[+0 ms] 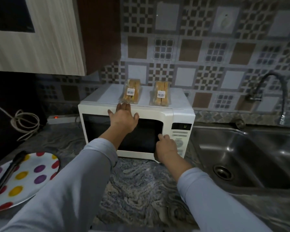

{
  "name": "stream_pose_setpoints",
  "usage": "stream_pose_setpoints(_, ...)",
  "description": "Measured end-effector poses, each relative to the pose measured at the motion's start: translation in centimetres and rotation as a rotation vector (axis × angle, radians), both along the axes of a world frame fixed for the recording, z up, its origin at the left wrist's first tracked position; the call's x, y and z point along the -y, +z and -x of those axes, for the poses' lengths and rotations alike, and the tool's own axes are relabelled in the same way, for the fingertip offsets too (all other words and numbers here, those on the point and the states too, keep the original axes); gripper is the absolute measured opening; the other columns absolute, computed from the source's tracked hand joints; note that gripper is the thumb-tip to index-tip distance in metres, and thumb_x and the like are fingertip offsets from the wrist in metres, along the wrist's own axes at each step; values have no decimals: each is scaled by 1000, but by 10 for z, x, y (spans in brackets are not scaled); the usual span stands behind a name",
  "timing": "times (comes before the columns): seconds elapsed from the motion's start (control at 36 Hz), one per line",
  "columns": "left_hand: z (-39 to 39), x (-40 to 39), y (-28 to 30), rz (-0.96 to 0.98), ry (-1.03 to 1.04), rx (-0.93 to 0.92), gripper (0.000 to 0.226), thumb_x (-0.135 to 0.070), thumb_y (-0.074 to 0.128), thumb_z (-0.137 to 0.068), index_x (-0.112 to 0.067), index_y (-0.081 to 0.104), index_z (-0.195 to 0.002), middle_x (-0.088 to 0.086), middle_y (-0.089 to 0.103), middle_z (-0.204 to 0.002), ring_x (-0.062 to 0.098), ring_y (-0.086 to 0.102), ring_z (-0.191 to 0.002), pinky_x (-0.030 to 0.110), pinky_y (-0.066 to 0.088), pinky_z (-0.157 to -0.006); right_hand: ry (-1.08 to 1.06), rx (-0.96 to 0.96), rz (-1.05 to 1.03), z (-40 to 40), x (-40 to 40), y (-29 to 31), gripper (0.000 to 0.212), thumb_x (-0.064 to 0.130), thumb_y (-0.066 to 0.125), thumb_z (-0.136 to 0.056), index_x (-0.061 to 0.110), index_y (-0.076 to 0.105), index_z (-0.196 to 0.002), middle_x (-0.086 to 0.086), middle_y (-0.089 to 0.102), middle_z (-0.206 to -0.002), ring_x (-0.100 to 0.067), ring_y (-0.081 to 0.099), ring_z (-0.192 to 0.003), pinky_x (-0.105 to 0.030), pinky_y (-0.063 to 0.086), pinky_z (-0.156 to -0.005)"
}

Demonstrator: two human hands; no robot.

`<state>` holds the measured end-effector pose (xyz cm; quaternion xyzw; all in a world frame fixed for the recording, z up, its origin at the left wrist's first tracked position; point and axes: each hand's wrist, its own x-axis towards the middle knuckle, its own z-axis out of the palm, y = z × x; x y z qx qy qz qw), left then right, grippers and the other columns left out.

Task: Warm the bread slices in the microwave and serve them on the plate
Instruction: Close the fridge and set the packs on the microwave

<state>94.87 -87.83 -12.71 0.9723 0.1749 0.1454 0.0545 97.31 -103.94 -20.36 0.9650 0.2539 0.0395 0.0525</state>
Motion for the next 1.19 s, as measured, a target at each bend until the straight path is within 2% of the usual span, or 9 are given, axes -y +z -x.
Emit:
stream_pose_setpoints(0.22,-1,3,1,18,18,8,62,-44,29,-97,-10,21,-148,11,25,-154,27,21,-144,56,17,-114,59,-30,-42,3,8,-1,40,30,62,-86,8,62,-119,-6,33,-138,-26,33,-125,-33,34,-99)
stream_pose_setpoints(0.5,1,-3,-1,42,-3,15,59,-43,27,-96,-9,29,-145,14,31,-150,28,27,-140,52,24,-113,24,3,33,29,-1,-7,56,45,54,-88,10,49,-132,-7,29,-137,-24,34,-121,-32,36,-95)
stream_pose_setpoints(0.61,6,-8,-7,29,-44,50,60,-42,27,-96,-9,27,-146,13,29,-152,26,25,-141,53,23,-113,74,18,45,41,7,-3,55,37,58,-88,9,45,-133,-8,35,-133,-25,38,-121,-34,37,-93)
stream_pose_setpoints(0.69,13,-11,-11,18,-68,79,62,-44,25,-97,-9,25,-148,11,25,-155,25,20,-144,53,21,-115,155,75,-132,52,18,7,52,30,56,-87,11,43,-134,-11,39,-130,-29,41,-120,-38,39,-89)
stream_pose_setpoints(0.78,22,-13,-12,30,-87,67,63,-47,22,-99,-11,20,-150,10,20,-157,23,13,-147,52,15,-117,169,387,-361,64,23,18,51,24,57,-77,12,55,-127,-11,53,-121,-30,52,-109,-38,44,-81)
stream_pose_setpoints(0.83,30,-15,-12,48,-116,74,63,-48,21,-99,-12,19,-151,8,18,-158,22,11,-148,52,13,-117,110,523,-473,72,22,26,53,25,59,-73,15,57,-125,-11,55,-124,-29,49,-111,-39,45,-82)
stream_pose_setpoints(0.92,48,-20,-11,71,-166,77,62,-47,22,-100,-13,18,-151,7,16,-159,22,8,-148,52,13,-117,21,524,-562,90,12,36,56,32,54,-78,16,52,-132,-13,48,-135,-31,43,-123,-45,43,-93)
stream_pose_setpoints(1.0,65,-26,-12,100,-210,76,61,-47,22,-100,-14,17,-151,6,15,-159,21,7,-148,51,13,-118,3,453,-615,108,3,38,53,37,44,-83,14,54,-130,-14,47,-137,-32,47,-124,-47,44,-93)
stream_pose_setpoints(1.19,106,-55,-13,211,-301,96,60,-40,26,-101,-6,22,-149,11,18,-158,22,9,-148,45,15,-120,91,449,-723,167,-26,26,48,32,45,-87,7,56,-126,-10,56,-124,-25,52,-114,-39,47,-88)
